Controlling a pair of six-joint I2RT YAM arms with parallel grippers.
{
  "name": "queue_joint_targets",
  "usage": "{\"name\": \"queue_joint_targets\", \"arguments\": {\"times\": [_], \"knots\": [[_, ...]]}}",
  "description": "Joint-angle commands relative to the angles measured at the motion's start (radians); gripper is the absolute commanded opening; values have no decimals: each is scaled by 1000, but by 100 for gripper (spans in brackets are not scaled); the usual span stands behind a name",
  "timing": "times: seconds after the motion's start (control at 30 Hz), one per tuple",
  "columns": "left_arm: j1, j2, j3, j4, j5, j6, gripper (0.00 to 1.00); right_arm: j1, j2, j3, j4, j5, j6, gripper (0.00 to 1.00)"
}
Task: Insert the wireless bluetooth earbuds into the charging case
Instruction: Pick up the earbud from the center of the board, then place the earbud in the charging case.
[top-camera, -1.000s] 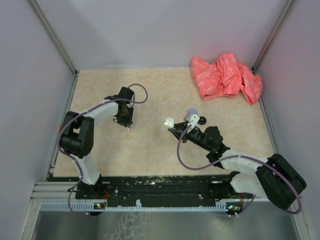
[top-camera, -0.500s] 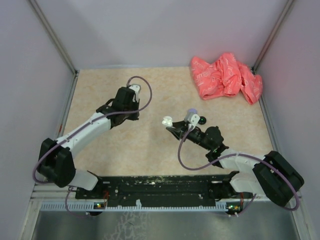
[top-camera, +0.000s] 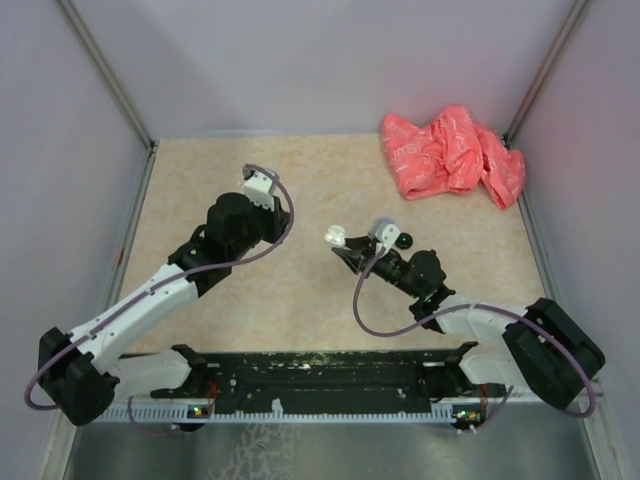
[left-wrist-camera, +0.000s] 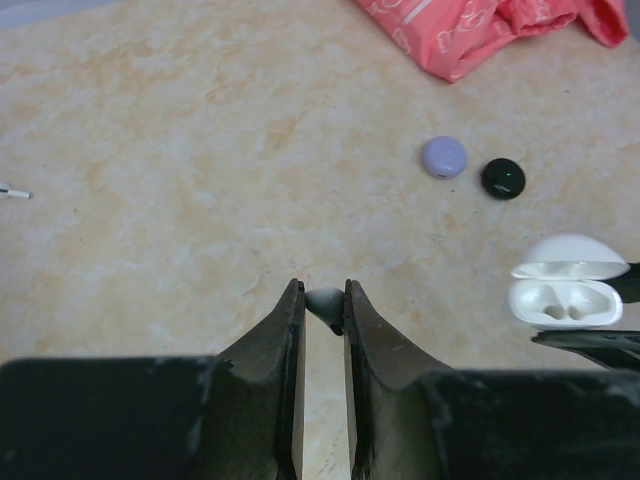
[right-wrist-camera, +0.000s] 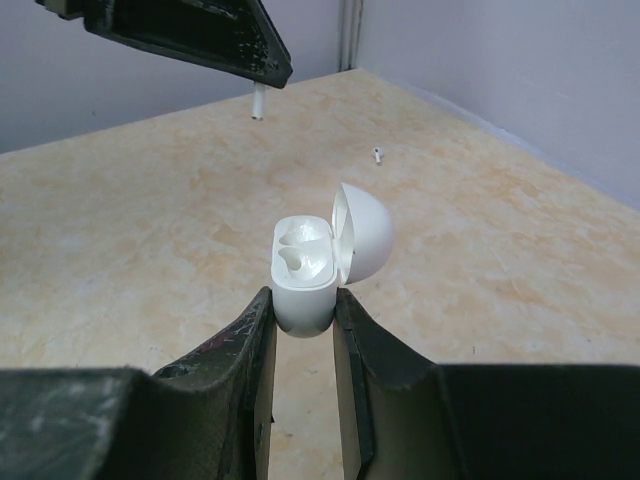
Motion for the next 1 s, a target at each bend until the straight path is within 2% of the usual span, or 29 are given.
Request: {"name": "queue_joint_targets", "arguments": {"times": [0.0, 0.4, 0.97], "knots": [[-51, -60, -38, 156, 13, 34, 17, 11, 36, 53, 141, 17, 3, 0], [-214, -73, -101, 353, -42, 151, 17, 10, 76, 55, 226, 16, 4, 0], [-278, 15, -105, 457, -45, 187, 17, 10, 57, 41, 274, -13, 25, 0]]}}
